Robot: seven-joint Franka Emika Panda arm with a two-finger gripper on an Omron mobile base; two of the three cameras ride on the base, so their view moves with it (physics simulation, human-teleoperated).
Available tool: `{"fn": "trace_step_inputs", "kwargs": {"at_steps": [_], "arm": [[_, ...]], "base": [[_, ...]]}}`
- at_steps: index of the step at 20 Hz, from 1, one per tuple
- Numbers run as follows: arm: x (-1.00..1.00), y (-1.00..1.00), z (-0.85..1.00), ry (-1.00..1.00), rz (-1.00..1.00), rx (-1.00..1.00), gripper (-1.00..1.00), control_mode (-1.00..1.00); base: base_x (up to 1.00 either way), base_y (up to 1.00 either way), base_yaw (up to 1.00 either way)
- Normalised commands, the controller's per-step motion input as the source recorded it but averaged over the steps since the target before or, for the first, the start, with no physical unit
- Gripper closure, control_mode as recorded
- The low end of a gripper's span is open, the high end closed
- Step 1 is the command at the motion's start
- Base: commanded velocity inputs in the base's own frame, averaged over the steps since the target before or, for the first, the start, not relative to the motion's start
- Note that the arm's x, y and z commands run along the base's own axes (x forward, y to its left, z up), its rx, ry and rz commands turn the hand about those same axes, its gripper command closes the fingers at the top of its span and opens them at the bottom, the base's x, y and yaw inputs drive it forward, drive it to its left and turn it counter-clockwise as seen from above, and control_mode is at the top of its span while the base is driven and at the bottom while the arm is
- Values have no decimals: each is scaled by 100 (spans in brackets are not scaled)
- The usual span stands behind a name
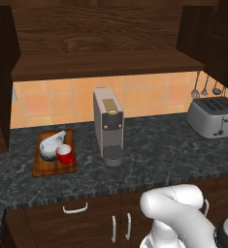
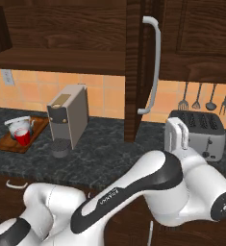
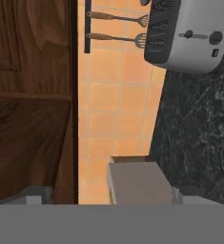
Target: Pick the kettle from the counter and place it on the tray. Then pick the mug from the cabinet and place it on the tray. Then close the cabinet doors.
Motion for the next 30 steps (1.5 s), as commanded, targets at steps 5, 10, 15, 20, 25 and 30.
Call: {"fn": "trace_step_inputs", "kwargs": {"at_steps": [5,10,15,20,25,30], "arm": [[56,-61,3,9,0,6,-100,-100],[49,-16,28,0,0,16,-100,-100],[46,0,44,0,0,17,-100,-100],[21,13,44,-9,1,14,-100,-100],[0,78,18,-24,9,10,-100,-100],[0,96,28,-21,8,6,-100,-100]], "base": [[0,0,0],[0,0,0],[0,0,0],[0,0,0],[0,0,0],[0,0,0]]}}
